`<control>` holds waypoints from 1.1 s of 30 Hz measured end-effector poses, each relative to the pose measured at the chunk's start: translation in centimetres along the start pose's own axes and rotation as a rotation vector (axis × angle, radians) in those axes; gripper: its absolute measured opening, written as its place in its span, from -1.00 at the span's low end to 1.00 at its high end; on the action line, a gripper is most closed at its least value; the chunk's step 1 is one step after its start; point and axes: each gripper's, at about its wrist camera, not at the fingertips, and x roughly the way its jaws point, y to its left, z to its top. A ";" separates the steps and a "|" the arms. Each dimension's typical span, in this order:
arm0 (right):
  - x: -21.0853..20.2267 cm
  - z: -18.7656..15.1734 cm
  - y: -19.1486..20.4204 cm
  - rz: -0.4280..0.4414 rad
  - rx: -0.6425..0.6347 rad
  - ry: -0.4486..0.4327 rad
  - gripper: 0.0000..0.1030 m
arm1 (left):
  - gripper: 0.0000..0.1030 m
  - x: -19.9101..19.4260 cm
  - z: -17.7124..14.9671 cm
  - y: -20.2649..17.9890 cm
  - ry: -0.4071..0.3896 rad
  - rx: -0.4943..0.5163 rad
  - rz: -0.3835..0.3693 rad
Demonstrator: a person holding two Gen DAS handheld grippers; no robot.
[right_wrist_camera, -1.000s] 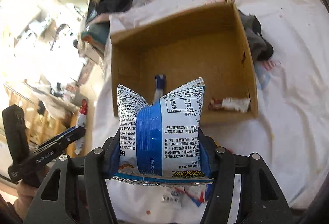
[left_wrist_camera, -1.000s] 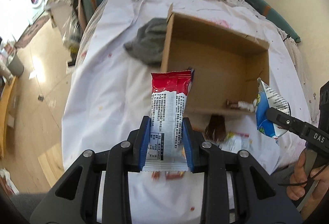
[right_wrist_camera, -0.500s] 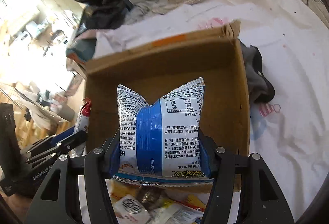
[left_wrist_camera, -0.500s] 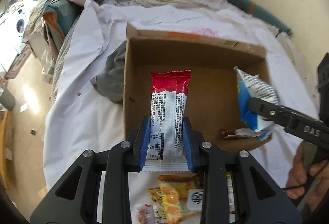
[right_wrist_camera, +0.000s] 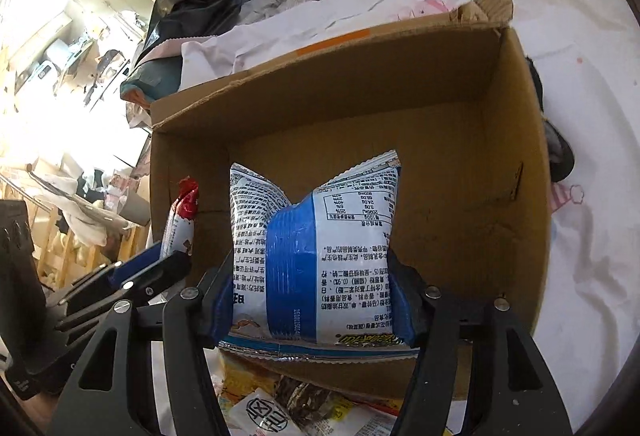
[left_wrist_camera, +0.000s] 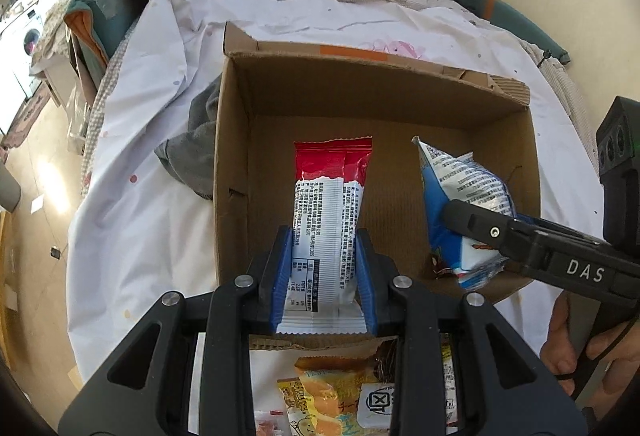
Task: Organize snacks
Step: 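Lower both held snacks into the box and open both tools, then grasp the small red sausage packet with the left tool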
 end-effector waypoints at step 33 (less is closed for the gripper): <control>-7.3 -3.6 -0.8 0.002 0.077 -0.088 0.87 | 0.57 -5.5 -3.3 3.6 -0.008 -0.121 0.006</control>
